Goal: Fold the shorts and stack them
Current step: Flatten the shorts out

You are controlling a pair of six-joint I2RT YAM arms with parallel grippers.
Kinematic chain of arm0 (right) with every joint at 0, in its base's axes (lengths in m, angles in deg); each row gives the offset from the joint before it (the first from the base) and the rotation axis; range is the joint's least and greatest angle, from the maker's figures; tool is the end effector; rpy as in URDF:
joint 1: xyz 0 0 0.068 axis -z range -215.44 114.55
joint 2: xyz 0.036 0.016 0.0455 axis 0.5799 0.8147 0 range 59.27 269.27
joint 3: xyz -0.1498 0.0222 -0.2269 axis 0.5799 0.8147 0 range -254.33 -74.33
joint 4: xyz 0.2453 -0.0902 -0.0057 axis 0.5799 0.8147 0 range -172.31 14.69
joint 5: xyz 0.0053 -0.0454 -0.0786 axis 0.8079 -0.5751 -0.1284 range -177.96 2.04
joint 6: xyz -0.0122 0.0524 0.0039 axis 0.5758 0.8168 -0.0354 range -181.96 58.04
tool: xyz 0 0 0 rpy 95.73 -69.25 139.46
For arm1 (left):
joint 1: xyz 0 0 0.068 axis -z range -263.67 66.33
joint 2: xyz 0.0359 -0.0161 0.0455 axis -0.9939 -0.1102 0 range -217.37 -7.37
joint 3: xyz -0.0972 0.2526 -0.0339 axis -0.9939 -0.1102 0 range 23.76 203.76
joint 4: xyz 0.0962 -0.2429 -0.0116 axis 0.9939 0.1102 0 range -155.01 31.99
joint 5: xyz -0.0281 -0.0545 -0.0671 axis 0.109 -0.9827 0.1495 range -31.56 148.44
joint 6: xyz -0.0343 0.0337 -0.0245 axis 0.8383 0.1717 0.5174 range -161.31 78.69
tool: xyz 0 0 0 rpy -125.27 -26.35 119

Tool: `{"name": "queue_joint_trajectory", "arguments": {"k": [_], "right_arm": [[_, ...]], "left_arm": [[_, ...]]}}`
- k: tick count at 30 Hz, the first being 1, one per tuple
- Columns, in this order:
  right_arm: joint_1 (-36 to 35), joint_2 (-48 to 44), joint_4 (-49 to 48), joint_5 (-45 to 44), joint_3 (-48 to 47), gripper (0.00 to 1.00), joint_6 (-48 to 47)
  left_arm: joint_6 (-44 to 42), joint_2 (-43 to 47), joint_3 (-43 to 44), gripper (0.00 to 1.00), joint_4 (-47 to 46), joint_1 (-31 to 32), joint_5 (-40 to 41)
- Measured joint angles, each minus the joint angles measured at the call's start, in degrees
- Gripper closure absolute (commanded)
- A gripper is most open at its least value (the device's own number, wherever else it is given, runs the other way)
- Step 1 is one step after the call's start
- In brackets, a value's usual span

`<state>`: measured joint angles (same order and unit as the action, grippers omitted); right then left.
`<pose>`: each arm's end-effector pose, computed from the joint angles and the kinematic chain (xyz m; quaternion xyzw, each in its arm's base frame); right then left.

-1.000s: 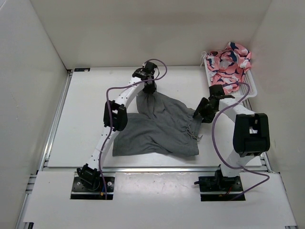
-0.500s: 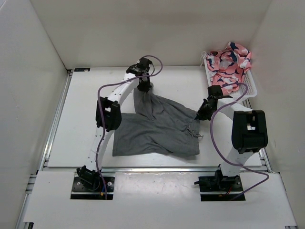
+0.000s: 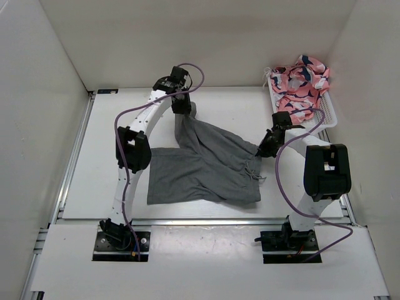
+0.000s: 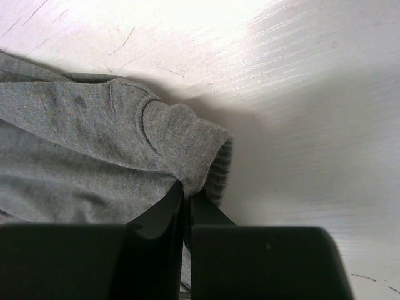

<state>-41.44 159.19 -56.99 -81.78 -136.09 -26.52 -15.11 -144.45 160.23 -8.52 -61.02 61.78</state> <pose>0.3418 0.0397 0.1714 0.2351 0.9432 0.1300 0.1956 0.4792 -0.1977 0.2586 -0.0379 0.9580 -0.0916 0.2692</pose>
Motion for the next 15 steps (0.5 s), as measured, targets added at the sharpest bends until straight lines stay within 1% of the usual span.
{"name": "queue_joint_trajectory", "arguments": {"k": [1,3,8,15], "right_arm": [[-0.1,0.0,0.0,0.0,0.0,1.0,0.0],[-0.2,0.0,0.0,0.0,0.0,1.0,0.0],[-0.2,0.0,0.0,0.0,0.0,1.0,0.0],[-0.2,-0.1,0.0,0.0,0.0,1.0,0.0]], "left_arm": [[0.4,-0.3,0.0,0.6,0.1,-0.1,-0.7],[0.9,-0.9,0.0,0.9,0.1,-0.1,-1.6],[1.2,-1.8,-0.2,0.9,0.3,-0.3,-2.6],[2.1,-1.8,-1.6,0.9,0.0,-0.6,-1.7]]}}
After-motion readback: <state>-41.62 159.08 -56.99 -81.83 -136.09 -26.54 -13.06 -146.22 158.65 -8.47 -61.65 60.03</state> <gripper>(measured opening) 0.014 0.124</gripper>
